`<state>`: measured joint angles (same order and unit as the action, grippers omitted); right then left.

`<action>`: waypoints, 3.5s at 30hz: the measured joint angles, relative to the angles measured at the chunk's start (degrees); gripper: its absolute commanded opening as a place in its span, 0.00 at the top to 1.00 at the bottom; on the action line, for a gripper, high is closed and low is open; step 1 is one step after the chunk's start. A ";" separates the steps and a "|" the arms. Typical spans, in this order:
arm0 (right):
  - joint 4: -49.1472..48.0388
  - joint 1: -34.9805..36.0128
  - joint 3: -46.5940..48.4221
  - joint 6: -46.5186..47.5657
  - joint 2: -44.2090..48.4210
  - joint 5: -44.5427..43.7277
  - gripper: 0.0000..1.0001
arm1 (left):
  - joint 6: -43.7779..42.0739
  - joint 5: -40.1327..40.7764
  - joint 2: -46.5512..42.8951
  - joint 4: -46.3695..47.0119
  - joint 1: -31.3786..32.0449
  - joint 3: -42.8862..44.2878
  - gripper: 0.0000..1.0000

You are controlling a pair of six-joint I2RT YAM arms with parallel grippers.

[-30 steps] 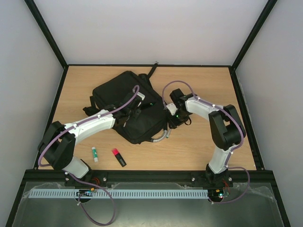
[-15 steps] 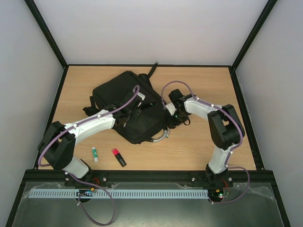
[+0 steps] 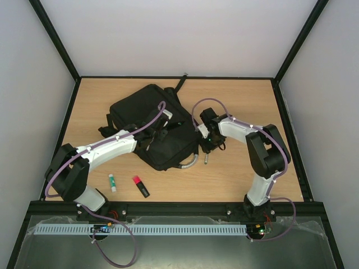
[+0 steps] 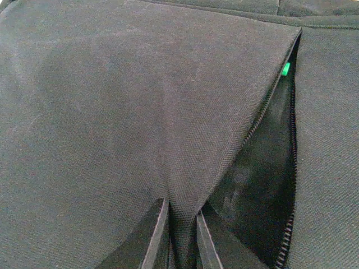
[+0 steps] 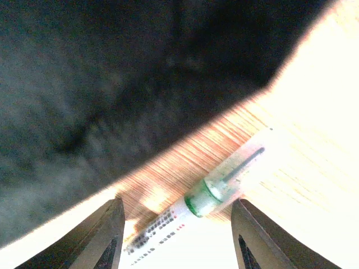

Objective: Pack the student bag
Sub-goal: Adjust the stationery at the center of the board, then pick up the stationery from the center of the board.

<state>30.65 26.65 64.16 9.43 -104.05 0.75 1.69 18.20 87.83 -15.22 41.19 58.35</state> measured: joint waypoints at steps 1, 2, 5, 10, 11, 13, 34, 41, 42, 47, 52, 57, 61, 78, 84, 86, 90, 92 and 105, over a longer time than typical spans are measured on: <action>-0.42 0.02 -0.42 0.28 0.33 -0.90 0.48 | 0.00 -0.04 0.00 0.00 0.00 0.04 0.88; -0.87 0.04 -1.09 0.52 0.81 -1.77 0.48 | 0.02 -0.15 0.00 -0.11 0.00 0.11 0.88; -0.83 -0.33 -2.91 1.31 2.56 -3.39 0.48 | 0.02 -0.42 0.02 -0.17 0.02 0.15 0.88; 0.57 -2.86 -5.38 3.08 6.12 -4.33 0.48 | 0.02 -0.87 0.02 -0.35 0.02 0.22 0.87; 0.94 -3.76 -6.05 3.54 7.30 -4.39 0.48 | 0.02 -1.03 0.02 -0.39 0.02 0.24 0.87; 1.49 -5.62 -7.34 4.50 9.38 -4.63 0.48 | 0.02 -1.27 0.02 -0.57 0.04 0.37 0.87; 6.62 -10.19 -9.16 9.05 15.58 9.31 0.50 | 0.04 -2.16 0.02 -0.83 0.35 0.66 0.86; 5.95 -6.49 -9.38 8.26 13.00 7.37 0.53 | 0.02 -2.27 0.02 -0.83 0.39 0.68 0.86; 5.75 -6.10 -9.44 8.09 12.59 6.47 0.54 | 0.04 -2.29 0.02 -0.83 0.39 0.68 0.86; 4.52 -6.40 -10.01 6.49 11.30 0.50 0.60 | 0.04 -2.32 0.02 -0.83 0.42 0.70 0.86; 4.13 -9.57 -9.92 5.53 10.82 -1.42 0.62 | 0.04 -2.34 0.02 -0.83 0.44 0.70 0.86; 3.82 -11.21 -10.23 5.51 10.23 -1.46 0.63 | 0.04 -2.34 0.02 -0.83 0.44 0.70 0.86; 4.00 -11.19 -10.36 5.57 10.32 1.29 0.60 | 0.02 -2.34 0.02 -0.83 0.55 0.72 0.86; 4.15 -9.53 -10.36 5.16 12.09 5.01 0.53 | 0.02 -2.56 0.02 -0.83 0.68 0.74 0.86; 3.89 -8.17 -10.78 5.09 10.01 1.40 0.58 | 0.04 -2.58 0.02 -0.83 0.81 0.74 0.86; 3.76 -8.35 -10.91 4.85 9.29 -0.81 0.63 | 0.04 -2.58 0.02 -0.83 0.83 0.74 0.86; 3.76 -10.05 -10.88 4.66 9.20 -2.99 0.70 | 0.02 -2.60 0.02 -0.83 0.94 0.74 0.86; 3.78 -11.47 -10.84 4.63 9.20 -3.56 0.74 | 0.02 -2.58 0.02 -0.83 0.96 0.74 0.86; 5.11 -13.16 -10.14 7.08 8.55 -0.66 0.99 | 0.04 -2.75 0.02 -0.83 1.05 0.74 0.86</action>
<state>35.77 13.50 54.02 16.51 -95.50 0.10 1.74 15.44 87.85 -16.05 42.24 59.09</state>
